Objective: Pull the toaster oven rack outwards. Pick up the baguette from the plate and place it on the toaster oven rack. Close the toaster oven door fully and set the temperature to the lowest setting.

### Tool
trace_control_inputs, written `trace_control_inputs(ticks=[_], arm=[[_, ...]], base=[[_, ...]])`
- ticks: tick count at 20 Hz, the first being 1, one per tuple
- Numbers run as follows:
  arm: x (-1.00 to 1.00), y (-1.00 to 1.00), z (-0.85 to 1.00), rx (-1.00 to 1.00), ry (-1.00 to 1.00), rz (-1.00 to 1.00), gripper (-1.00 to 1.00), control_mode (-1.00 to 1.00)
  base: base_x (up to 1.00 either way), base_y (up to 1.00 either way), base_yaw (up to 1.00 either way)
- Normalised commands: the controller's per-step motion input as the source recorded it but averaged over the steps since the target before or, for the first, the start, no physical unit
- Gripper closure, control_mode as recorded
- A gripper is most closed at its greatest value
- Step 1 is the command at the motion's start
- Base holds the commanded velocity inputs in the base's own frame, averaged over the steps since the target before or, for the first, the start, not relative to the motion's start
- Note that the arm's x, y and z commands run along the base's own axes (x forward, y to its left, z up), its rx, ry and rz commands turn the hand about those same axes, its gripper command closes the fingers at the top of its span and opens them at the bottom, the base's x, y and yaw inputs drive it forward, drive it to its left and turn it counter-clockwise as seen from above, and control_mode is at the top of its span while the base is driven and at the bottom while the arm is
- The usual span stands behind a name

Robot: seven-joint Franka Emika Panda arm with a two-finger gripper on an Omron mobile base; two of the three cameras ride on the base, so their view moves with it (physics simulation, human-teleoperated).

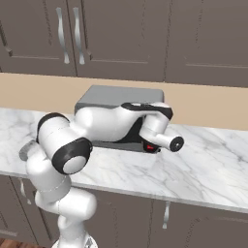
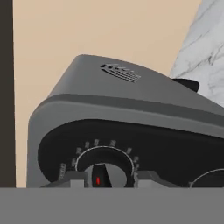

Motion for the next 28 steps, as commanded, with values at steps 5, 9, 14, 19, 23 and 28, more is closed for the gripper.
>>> trace_control_inputs(ticks=[5, 9, 14, 19, 23, 28], arm=[[0.35, 0.00, 0.02, -0.13, 0.04, -0.02, 1.00, -1.00], [0.37, 0.00, 0.13, -0.14, 0.00, 0.00, 1.00, -1.00], [0.40, 0.00, 0.19, -0.17, 0.00, 0.00, 1.00, -1.00], [0.46, 0.00, 0.20, -0.17, 0.01, -0.02, 1.00, -1.00], [0.42, 0.00, 0.21, -0.18, 0.00, -0.02, 1.00, -1.00], [0.44, 0.00, 0.17, -0.18, 0.00, -0.02, 1.00, -1.00]], base=[[0.00, 0.00, 0.00], [0.00, 0.00, 0.00], [0.00, 0.00, 0.00], [0.00, 0.00, 0.00], [0.00, 0.00, 0.00], [0.00, 0.00, 0.00]])
